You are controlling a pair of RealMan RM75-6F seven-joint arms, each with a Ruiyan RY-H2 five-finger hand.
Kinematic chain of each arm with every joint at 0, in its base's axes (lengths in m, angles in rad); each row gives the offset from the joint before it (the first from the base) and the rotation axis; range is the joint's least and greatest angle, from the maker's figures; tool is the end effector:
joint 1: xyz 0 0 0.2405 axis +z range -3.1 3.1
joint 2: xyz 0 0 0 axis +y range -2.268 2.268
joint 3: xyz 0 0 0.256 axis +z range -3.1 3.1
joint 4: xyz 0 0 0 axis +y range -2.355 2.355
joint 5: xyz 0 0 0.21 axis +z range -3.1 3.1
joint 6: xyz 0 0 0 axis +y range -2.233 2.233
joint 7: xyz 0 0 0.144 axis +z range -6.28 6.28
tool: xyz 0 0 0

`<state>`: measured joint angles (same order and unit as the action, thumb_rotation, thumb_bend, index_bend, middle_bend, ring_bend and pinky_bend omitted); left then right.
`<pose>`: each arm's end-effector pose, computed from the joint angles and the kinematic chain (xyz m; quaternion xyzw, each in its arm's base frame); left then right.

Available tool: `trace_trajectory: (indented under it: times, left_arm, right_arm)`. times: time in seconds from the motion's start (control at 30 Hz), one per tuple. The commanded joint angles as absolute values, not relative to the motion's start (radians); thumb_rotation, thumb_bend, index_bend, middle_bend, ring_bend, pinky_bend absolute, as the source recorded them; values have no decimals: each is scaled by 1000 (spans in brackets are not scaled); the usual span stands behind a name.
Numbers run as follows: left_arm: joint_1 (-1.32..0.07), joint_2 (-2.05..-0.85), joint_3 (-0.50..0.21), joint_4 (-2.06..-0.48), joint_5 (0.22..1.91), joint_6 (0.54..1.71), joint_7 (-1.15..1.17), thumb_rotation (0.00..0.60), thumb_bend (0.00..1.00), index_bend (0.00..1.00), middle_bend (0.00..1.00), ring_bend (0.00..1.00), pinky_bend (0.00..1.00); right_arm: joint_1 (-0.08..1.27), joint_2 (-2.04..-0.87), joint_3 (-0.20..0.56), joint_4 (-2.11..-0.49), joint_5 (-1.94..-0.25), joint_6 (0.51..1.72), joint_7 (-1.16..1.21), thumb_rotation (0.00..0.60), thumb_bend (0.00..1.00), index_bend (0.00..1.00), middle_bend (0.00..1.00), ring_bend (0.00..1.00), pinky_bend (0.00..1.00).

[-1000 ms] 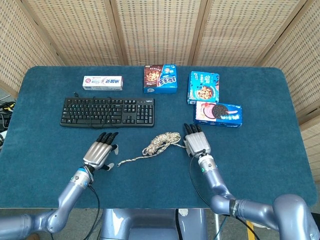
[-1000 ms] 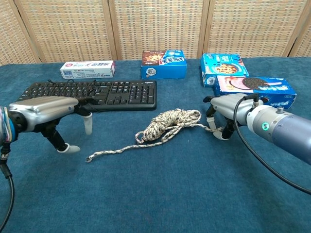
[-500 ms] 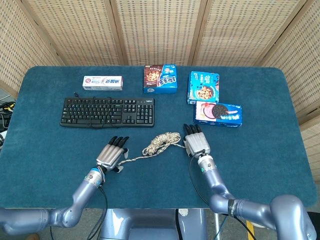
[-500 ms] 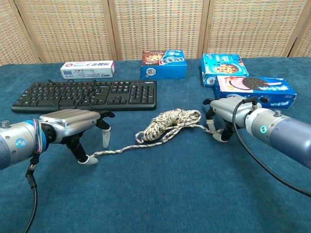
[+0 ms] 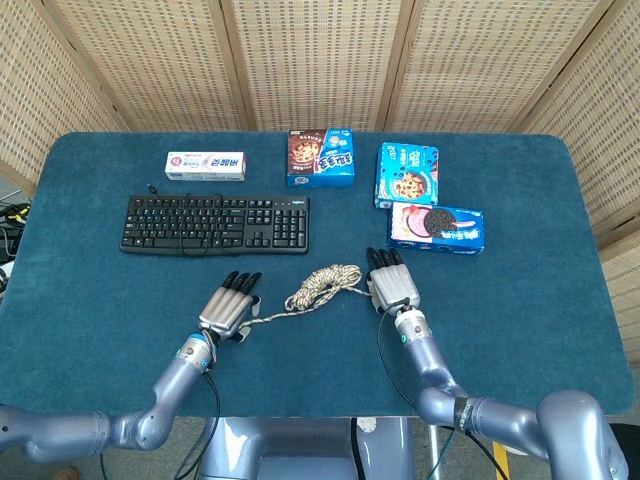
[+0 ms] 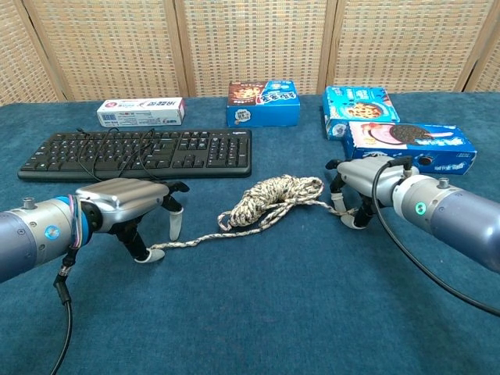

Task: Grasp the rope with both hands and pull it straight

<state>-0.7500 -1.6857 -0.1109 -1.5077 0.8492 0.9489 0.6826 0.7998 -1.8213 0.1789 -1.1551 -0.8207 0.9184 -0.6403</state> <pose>-0.1511 0.3038 -0.0749 -0.7845 -0.3926 -0.2539 0.4074 -0.1740 -0.3587 -0.0854 0.7470 -0.3797 0.2433 0.4885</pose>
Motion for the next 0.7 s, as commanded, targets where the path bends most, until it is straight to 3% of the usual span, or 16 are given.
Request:
trace_trajectory:
  times: [0.03,0.7]
  left_arm:
    - [-753,-1685,-107,-1507,846,948,679,600,349,475,0,0,0]
    - [-772,-1690,-91,-1509,838,976,685,600,350,535,0,0,0]
  right_arm:
    - [798,-1822,180,-1150,-820,916,-638,600,465,645,0,0,0]
    - [790,-1819,182,-1141,-824,907,-630,600,465,646,0,0,0]
